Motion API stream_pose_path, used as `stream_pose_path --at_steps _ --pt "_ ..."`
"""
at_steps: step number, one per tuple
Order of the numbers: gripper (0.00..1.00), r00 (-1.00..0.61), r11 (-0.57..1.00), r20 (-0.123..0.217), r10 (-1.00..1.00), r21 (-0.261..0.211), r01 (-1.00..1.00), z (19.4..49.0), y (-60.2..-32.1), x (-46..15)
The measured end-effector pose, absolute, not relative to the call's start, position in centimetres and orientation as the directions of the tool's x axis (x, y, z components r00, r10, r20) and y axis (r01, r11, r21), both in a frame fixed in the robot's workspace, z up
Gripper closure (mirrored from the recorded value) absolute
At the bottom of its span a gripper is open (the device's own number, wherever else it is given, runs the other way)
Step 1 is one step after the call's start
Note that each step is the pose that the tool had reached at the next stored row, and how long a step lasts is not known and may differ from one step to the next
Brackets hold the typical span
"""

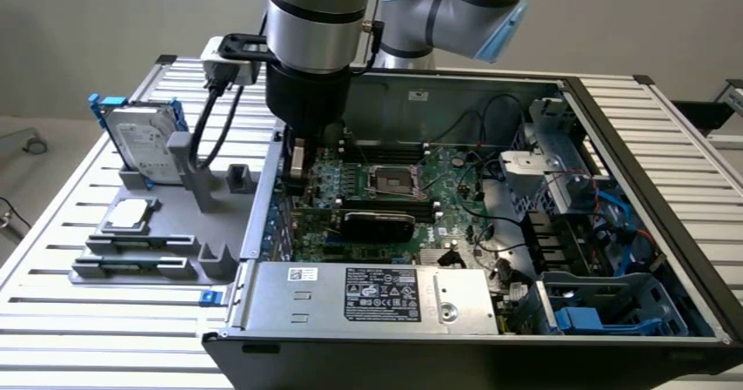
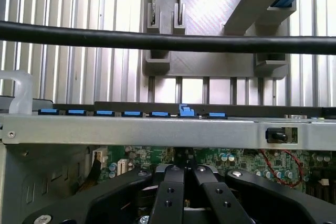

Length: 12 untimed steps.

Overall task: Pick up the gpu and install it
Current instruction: 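Press down on the gpu until it lock into place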

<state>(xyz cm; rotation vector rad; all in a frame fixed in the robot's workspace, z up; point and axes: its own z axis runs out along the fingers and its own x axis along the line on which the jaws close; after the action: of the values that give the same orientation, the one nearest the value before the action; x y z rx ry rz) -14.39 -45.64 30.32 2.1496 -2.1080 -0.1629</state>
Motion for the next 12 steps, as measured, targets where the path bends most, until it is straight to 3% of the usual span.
stream_pose_path --at_steps 12 --pt "0.89 0.024 -0.019 0.028 -0.999 0.155 -0.988 29.98 -45.14 -14.79"
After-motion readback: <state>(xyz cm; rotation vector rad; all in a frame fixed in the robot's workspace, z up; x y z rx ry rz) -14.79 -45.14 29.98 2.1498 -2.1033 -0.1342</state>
